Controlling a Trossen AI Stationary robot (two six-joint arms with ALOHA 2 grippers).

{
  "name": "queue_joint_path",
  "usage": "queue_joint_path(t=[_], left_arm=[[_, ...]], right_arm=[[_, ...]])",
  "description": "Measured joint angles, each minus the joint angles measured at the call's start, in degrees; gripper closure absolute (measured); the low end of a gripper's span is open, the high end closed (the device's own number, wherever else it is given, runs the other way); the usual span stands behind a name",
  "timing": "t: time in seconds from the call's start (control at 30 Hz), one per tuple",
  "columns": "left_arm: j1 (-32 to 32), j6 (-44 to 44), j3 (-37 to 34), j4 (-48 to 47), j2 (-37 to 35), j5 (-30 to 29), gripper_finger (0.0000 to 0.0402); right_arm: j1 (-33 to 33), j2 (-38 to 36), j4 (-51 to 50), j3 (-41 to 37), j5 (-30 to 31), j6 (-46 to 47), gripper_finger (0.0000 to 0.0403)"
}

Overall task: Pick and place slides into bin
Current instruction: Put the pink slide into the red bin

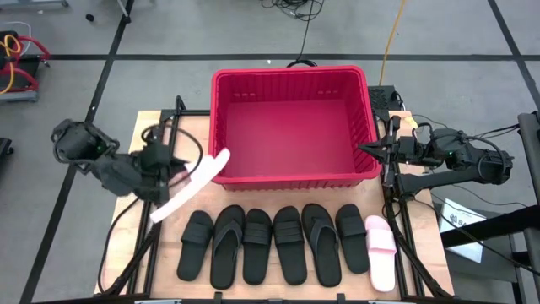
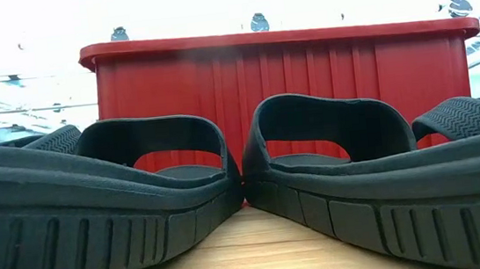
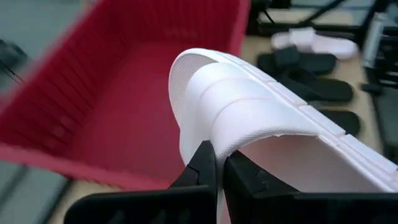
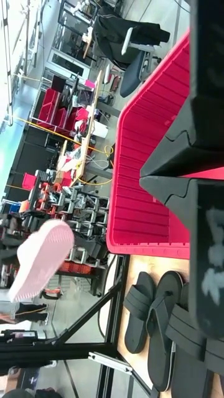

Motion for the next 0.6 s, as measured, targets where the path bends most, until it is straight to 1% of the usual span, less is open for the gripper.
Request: queue_joint_path(t=[0.27,0.43,0.6], left_arm=[[10.5,23.3,1.7,12.1,0.1,-6.7,0.0401],[18.4,35.6,1.7,19.3,0.7,-10.4,0.0401],[26.5,45.8,1.7,28.3,2.3,-10.7,0.0401]], right_arm=[[0.0,0.0,0.0,0.0,0.0,0.0,0.0403],[0.0,0.0,0.0,0.0,0.0,0.0,0.0403],[0.0,0.0,0.0,0.0,0.0,0.0,0.0403]])
